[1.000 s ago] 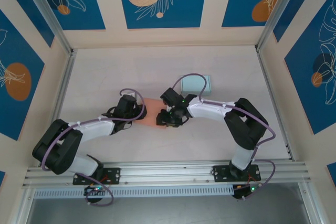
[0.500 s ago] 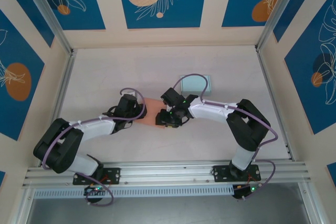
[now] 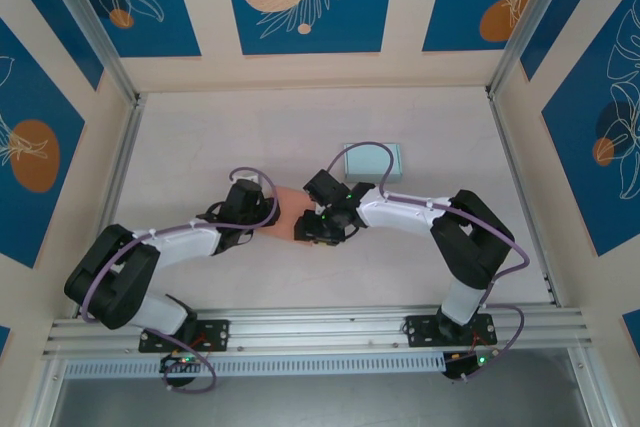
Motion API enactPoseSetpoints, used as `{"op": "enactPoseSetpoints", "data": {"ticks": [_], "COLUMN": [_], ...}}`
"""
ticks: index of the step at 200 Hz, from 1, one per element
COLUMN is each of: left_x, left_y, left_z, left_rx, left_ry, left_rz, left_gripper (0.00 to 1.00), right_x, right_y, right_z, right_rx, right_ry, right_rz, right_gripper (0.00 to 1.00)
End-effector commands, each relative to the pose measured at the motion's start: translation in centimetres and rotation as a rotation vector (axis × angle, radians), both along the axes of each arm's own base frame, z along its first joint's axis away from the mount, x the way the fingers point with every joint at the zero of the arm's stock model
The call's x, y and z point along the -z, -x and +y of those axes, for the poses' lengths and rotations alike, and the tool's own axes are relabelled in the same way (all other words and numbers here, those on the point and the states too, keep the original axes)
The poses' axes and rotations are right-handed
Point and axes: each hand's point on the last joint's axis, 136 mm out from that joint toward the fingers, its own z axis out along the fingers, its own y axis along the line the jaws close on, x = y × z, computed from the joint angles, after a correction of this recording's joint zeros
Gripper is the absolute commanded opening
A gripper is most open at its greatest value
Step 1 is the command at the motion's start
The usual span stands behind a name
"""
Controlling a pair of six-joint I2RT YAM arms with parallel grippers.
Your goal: Fold the paper box
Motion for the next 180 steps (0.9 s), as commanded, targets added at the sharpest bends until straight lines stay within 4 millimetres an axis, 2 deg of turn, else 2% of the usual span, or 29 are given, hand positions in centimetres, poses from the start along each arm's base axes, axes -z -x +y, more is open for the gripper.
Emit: {"op": "enactPoseSetpoints", "data": {"ticks": [1,20,48,135,150,180], "left_x": [1.4,1.4,1.4,0.6,0.3,0.1], "left_y": [1.2,1.2,1.2,1.3,1.3,1.3], "left_z": [-0.4,-0.4,-0.3,-0.2,-0.1,0.1], "left_rx": [0.029,0.029,0.03,0.036,0.037,0.033], "left_ry": [-0.032,-0.034,-0.043,-0.046,-0.045,-0.051], "left_rz": [0.058,0.056,0.057,0.042,0.035,0.03], "left_gripper": [0.38,0.38,0.38,0.38,0.38,0.38], "right_x": [-0.9,0.0,0.8,0.7,0.7,0.5], "right_y": [-0.5,-0.8,-0.8,-0.8,-1.0,-0.8], "right_z": [0.3,-0.8,-0.8,-0.7,-0.9,0.0], "right_rx": [-0.005,0.013,0.016,0.006,0.011,0.004], "right_ry": [0.026,0.088,0.092,0.121,0.129,0.062], "right_rz": [-0.044,-0.059,-0.056,-0.081,-0.089,-0.072], "right_gripper": [0.51,0.5,0.47,0.46,0.43,0.43]}}
